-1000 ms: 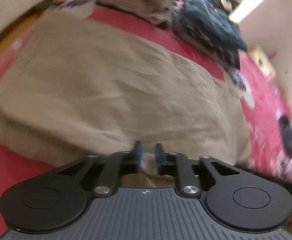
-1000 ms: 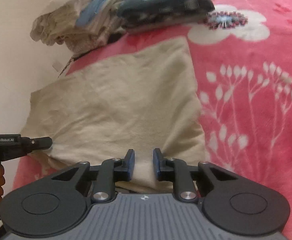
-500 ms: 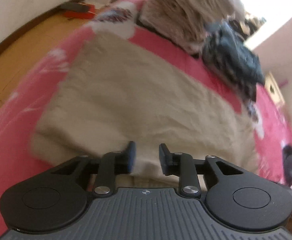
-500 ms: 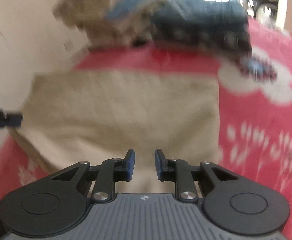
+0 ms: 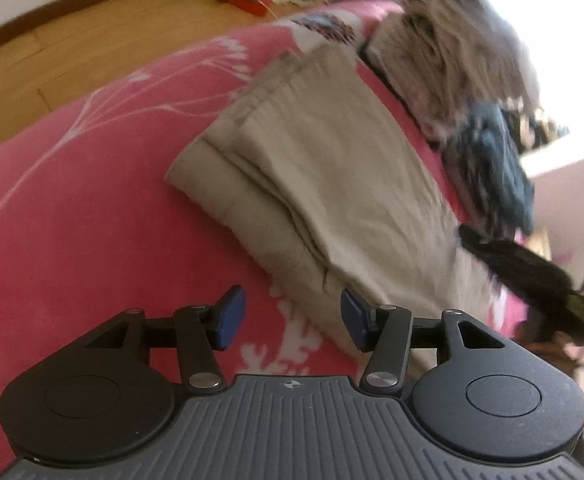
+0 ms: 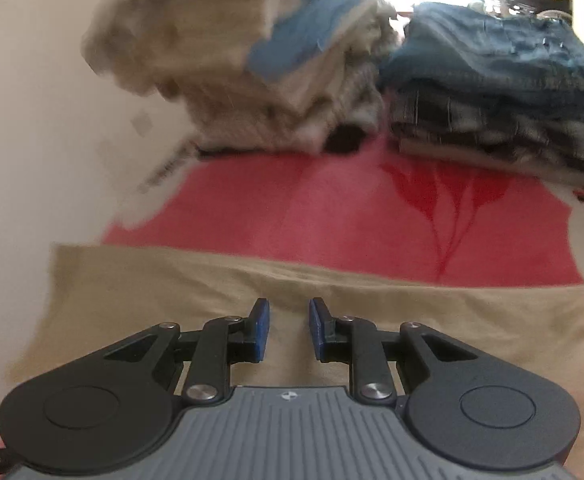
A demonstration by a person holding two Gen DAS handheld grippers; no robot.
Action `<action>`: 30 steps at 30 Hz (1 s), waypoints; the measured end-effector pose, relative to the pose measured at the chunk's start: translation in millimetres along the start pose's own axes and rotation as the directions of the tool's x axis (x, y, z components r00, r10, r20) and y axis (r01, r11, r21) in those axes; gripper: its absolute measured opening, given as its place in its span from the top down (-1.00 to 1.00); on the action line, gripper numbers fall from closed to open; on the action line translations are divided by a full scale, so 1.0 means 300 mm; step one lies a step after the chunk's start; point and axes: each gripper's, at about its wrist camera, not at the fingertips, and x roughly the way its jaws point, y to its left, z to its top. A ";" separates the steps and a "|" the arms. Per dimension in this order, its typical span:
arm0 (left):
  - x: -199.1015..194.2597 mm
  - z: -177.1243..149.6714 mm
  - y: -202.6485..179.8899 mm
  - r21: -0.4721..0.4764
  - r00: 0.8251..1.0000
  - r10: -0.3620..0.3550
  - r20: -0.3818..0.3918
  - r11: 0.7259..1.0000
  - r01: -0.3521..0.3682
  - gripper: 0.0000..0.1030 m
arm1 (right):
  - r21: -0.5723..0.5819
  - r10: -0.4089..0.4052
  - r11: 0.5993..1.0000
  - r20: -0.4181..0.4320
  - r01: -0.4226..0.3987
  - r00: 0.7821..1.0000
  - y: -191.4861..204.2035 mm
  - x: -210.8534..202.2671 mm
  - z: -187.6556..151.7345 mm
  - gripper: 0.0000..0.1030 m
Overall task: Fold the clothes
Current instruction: 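Move both tools open over the narrow folded trousers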
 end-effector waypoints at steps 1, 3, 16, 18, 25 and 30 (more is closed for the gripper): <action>0.002 0.006 -0.001 -0.002 1.000 0.000 0.013 1.000 0.000 -0.05 | 0.001 -0.015 1.000 -0.004 0.015 1.000 0.006 0.006 -0.022 0.53; 0.005 0.015 -0.006 0.003 1.000 0.008 0.029 1.000 -0.008 -0.10 | -0.017 -0.024 1.000 0.000 0.024 1.000 0.015 -0.033 -0.081 0.53; 0.022 0.006 0.003 0.010 1.000 0.020 0.015 1.000 -0.020 -0.16 | -0.194 0.041 0.980 -0.020 -0.044 0.999 0.097 -0.369 -0.311 0.49; 0.013 0.007 0.003 0.012 1.000 0.027 0.017 1.000 -0.027 -0.19 | -0.216 0.106 0.971 0.007 -0.102 0.994 0.115 -0.393 -0.265 0.46; 0.003 0.059 0.042 -0.083 0.999 0.002 0.044 0.997 0.001 -0.30 | -0.444 0.262 0.860 -0.041 -0.252 0.964 0.284 -0.353 -0.209 0.14; 0.029 0.087 0.108 -0.221 0.997 -0.045 0.058 0.974 0.056 -0.32 | -0.534 0.270 0.795 -0.114 -0.288 0.956 0.374 -0.264 -0.253 0.06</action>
